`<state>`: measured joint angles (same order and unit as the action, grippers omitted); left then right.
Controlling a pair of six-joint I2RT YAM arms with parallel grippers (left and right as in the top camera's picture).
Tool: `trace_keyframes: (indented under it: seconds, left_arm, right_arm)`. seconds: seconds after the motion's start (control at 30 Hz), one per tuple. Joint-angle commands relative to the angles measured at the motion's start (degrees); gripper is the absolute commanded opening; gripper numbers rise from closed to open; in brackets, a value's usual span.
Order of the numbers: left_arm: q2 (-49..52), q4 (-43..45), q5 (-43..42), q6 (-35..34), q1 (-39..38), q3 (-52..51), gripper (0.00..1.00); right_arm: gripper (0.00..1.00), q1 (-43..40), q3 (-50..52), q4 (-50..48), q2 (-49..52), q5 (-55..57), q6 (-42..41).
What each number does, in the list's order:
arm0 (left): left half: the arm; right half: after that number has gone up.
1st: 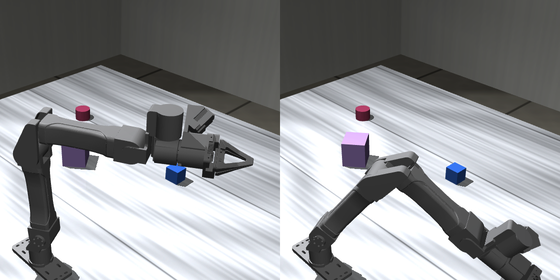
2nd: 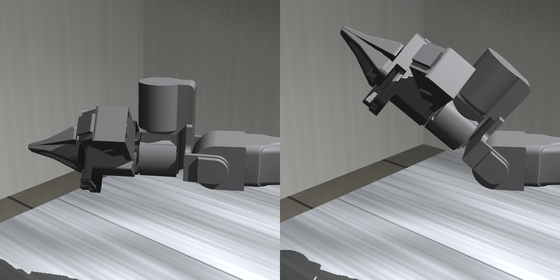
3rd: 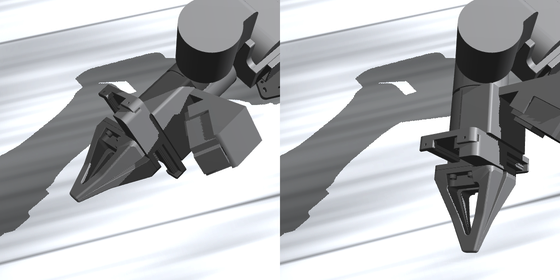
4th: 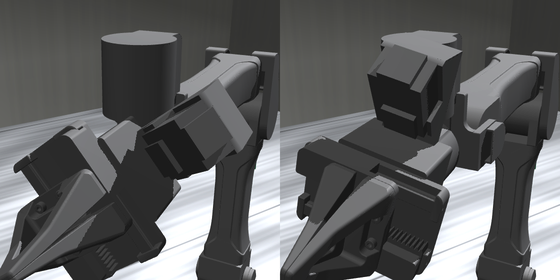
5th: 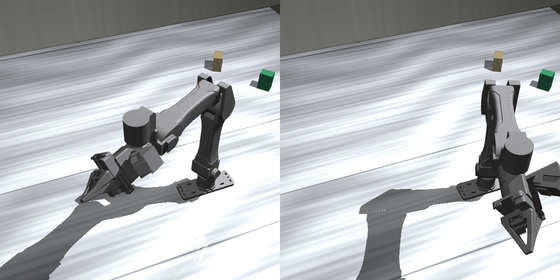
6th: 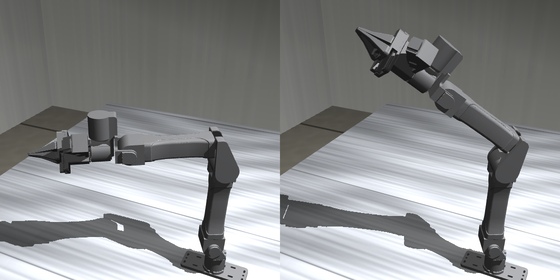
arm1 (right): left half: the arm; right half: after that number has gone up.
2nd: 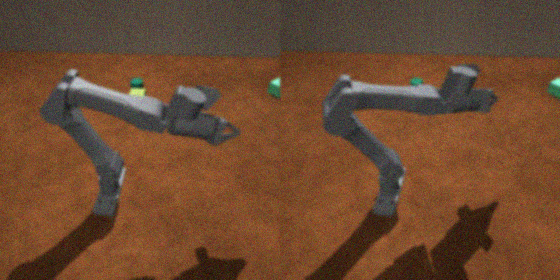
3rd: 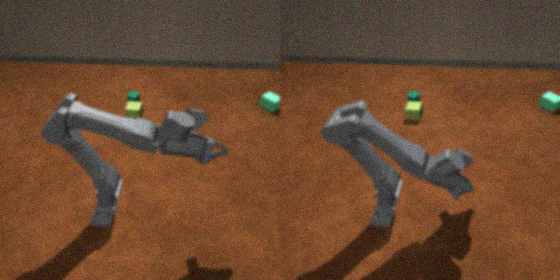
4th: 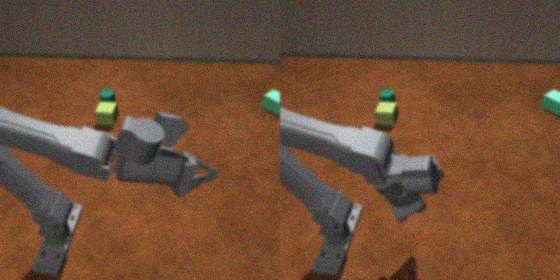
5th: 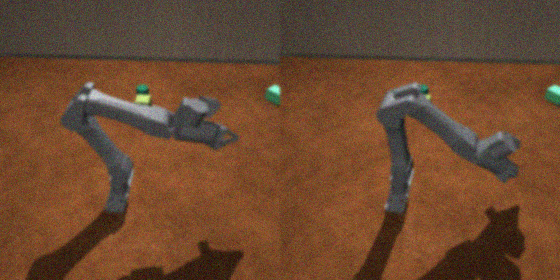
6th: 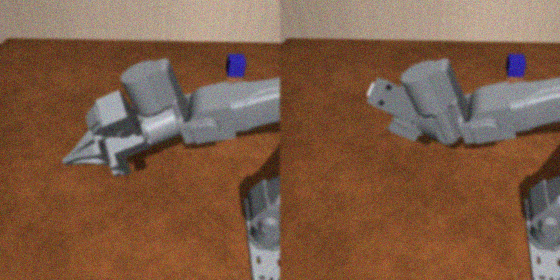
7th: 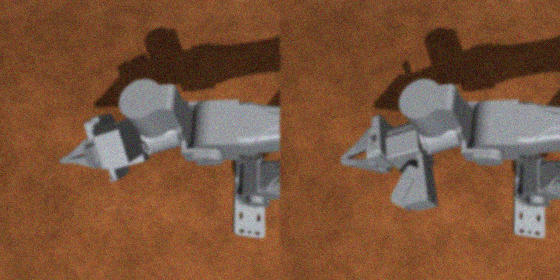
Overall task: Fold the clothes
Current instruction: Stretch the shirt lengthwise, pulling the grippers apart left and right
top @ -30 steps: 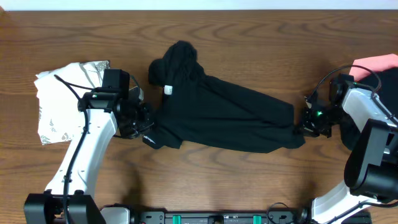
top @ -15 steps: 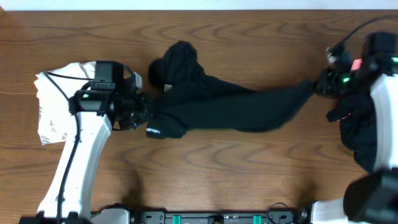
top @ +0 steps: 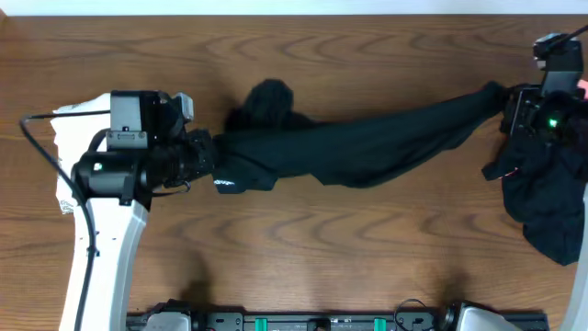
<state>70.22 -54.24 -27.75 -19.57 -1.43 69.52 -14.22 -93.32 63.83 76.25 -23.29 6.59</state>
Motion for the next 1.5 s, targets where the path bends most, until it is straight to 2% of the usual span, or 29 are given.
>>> trace_keyframes:
  seconds: [0.0, 0.23, 0.37, 0.57, 0.77, 1.07, 1.17, 1.47]
  left_arm:
    - [-2.9, -0.4, -6.4, -0.6, 0.9, 2.8, 0.06]
    - [-8.0, 0.2, -21.6, -6.0, 4.2, 6.0, 0.06]
    - [-10.8, 4.7, -28.7, -8.5, 6.6, 8.4, 0.06]
    - [-14.6, 14.2, -29.3, -9.4, 9.6, 10.7, 0.06]
    - [-15.6, 20.5, -29.9, -16.6, 13.4, 11.4, 0.06]
    - [-15.7, 37.6, -41.1, -27.6, 14.3, 11.4, 0.06]
    - [-15.8, 39.2, -42.8, -30.4, 14.3, 11.4, 0.06]
    - [-16.1, 39.2, -49.0, -32.1, 14.3, 11.4, 0.06]
  right_arm:
    - [0.01, 0.2, -1.2, -1.2, -2.9, 2.6, 0.0]
    - [0.01, -1.7, -2.0, -3.4, -6.1, 5.1, -1.9]
    - [0.01, -2.5, -2.4, -5.2, -7.3, 5.1, -2.5]
    - [0.01, -2.8, -2.6, -8.6, -8.2, 7.9, -4.4]
    - [0.01, -2.8, -4.6, -9.7, -8.5, 10.5, -6.1]
    - [0.01, -2.8, -8.6, -7.8, -9.7, 10.9, -6.4]
    - [0.01, -2.8, -8.7, -6.6, -10.9, 11.0, -6.4]
    - [0.01, -2.8, -8.7, -2.9, -13.6, 14.6, -7.0]
